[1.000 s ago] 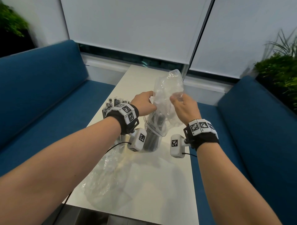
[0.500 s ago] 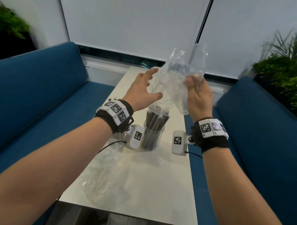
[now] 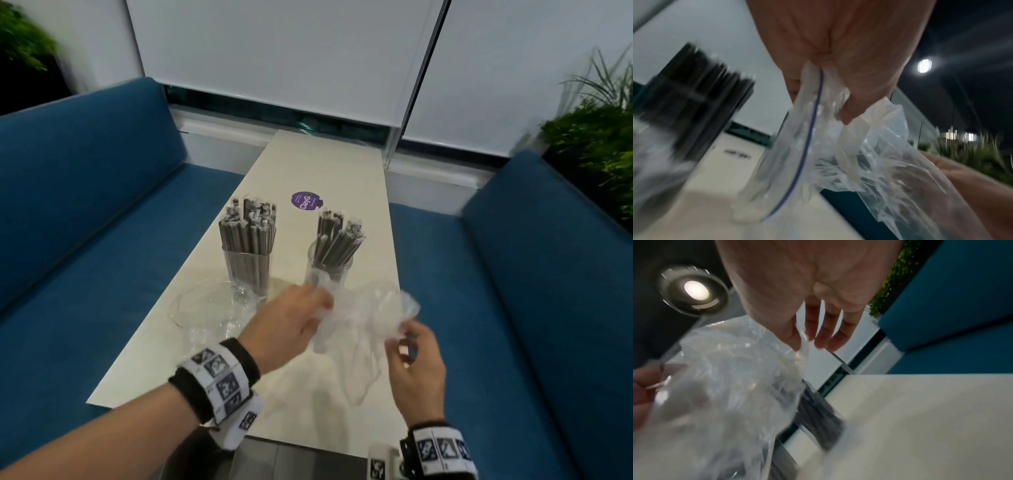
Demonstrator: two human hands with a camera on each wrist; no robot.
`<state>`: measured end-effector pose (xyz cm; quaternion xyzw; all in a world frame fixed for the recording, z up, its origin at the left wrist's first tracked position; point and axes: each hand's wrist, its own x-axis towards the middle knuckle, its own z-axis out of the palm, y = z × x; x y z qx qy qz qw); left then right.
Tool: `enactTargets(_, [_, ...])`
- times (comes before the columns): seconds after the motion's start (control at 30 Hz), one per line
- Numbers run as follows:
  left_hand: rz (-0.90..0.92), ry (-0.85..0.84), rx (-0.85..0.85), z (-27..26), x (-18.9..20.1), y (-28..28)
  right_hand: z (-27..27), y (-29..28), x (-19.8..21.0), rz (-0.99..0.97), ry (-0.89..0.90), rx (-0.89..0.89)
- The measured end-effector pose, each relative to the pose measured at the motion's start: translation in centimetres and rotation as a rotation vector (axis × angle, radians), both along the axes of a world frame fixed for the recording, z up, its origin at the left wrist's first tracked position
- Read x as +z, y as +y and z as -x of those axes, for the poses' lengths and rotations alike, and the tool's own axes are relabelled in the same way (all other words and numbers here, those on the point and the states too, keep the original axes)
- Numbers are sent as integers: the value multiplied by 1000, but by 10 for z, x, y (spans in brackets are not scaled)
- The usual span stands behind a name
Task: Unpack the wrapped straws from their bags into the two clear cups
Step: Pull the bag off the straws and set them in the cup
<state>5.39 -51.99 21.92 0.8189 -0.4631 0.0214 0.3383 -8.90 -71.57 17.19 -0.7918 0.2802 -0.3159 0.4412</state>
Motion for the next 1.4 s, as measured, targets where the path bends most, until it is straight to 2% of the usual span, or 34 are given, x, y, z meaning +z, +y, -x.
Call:
enactTargets(0.17, [-642,18,-93,11,-69,-8,22,-6,-69,78,635,216])
enactTargets(0.23, [-864,26,-156,11,-82,-8,24,-9,-77,102,817,354])
enactTargets(0.27, [-916,32,-169,10,-84,-7,24,-12,-74,102,862,398])
enactTargets(0.33, [-882,47,-154,9,-75,-3,26,-23,-59,131,887,418])
enactTargets(0.4, [-704,70,-99,5,-56,1,23,-36,-33,199,850,335])
enactTargets(0.5, [-351,94,11,-1,-16,3,1,-51,17,218,616,218])
enactTargets(0.6, [-187,196,113,-21,18,-14,-51,-64,56,128,397,265])
enactTargets(0.63, [-173,245,156,-34,24,-24,-72,-68,64,73,364,314])
enactTargets(0.7, [-190,336,248,-64,30,-47,-115,-75,71,-23,417,418])
enactTargets(0.77, [-238,420,318,-92,32,-70,-154,-79,70,10,545,494])
enactTargets(0.83, [-285,466,352,-114,32,-90,-184,-78,67,40,599,584])
enactTargets(0.97, [-295,561,315,-151,24,-110,-211,-71,76,121,467,746])
enactTargets(1.07, [-297,538,266,-166,22,-114,-219,-75,83,134,380,714])
enactTargets(1.2, [-218,581,268,-166,27,-112,-220,-85,76,-59,171,545])
enactTargets(1.3, [-278,626,263,-168,26,-111,-219,-90,66,-66,207,477])
enactTargets(1.4, [-317,634,268,-166,27,-111,-223,-89,59,-89,317,530])
